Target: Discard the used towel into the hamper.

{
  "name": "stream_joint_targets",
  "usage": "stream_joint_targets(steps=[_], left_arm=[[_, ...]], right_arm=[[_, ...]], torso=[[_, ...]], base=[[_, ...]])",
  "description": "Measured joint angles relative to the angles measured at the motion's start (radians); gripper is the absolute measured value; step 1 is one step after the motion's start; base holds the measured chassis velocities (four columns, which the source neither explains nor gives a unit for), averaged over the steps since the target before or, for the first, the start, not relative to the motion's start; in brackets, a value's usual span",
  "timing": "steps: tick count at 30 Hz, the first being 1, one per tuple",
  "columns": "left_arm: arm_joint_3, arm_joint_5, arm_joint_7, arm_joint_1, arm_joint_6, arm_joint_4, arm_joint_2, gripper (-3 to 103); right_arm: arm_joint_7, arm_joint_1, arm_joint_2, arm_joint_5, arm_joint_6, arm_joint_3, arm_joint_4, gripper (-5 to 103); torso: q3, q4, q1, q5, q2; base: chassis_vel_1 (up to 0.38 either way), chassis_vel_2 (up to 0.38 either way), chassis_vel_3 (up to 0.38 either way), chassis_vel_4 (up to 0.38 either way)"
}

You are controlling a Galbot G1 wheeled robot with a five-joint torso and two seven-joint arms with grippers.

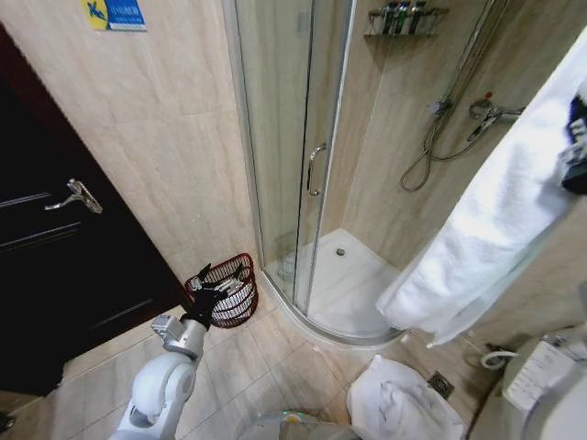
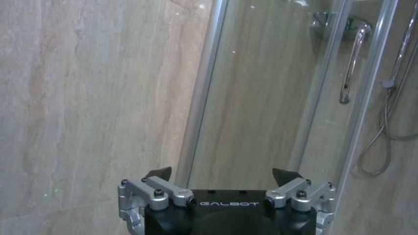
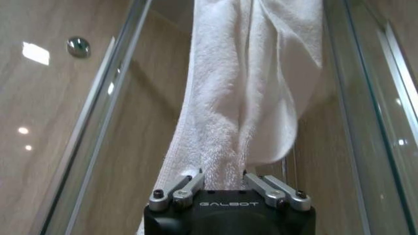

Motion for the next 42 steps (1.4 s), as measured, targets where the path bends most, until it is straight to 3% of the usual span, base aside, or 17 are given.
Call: stream_joint_targets(steps=[7, 42], left_arm=[[0.000, 0.000, 0.000, 0.000, 0.000, 0.000, 0.000, 100], [0.000, 0.000, 0.000, 0.000, 0.000, 0.000, 0.000, 100]], right_arm=[[-0.019, -0.047, 0.060, -0.084, 0.023, -0.085, -0.002, 14], [-0.021, -0.057, 0.064, -0.083, 0.032, -0.080, -0.003, 14]], torso=[[0.000, 0.0001, 0.000, 0.0000, 0.000], [0.000, 0.0000, 0.000, -0.0005, 0.000]], base=[[0.000, 0.000, 0.000, 0.000], [0.000, 0.000, 0.000, 0.000]])
